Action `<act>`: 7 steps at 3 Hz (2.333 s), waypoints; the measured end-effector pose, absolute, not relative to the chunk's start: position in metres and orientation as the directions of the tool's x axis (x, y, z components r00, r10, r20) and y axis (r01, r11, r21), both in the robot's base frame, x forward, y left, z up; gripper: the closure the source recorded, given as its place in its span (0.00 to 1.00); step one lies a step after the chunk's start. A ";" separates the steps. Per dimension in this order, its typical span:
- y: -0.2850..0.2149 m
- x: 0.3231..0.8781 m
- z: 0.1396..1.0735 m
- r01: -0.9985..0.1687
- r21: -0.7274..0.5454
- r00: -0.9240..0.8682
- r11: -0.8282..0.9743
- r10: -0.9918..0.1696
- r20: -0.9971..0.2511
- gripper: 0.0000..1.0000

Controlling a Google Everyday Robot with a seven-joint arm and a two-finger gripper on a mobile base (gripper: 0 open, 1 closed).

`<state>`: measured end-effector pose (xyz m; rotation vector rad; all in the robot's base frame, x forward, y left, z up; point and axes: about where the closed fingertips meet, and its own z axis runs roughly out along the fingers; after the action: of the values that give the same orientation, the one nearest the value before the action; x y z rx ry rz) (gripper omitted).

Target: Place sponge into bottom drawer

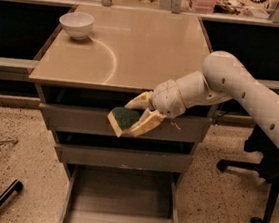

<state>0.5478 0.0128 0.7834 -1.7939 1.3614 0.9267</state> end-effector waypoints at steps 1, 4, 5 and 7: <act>-0.006 0.529 0.732 -0.989 -0.068 0.127 -0.132 -0.513 -0.849 1.00; -0.009 0.492 0.603 -1.000 -0.009 0.000 0.012 -0.576 -0.817 1.00; 0.002 0.498 0.529 -0.999 0.031 -0.050 0.044 -0.556 -0.830 1.00; 0.016 0.498 0.471 -0.994 0.090 -0.106 0.056 -0.497 -0.861 1.00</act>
Offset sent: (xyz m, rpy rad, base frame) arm -0.0897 -0.0453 -0.2053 -0.1726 0.0841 -0.3287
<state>0.4977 0.0162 0.4705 -1.5085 1.6819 0.9674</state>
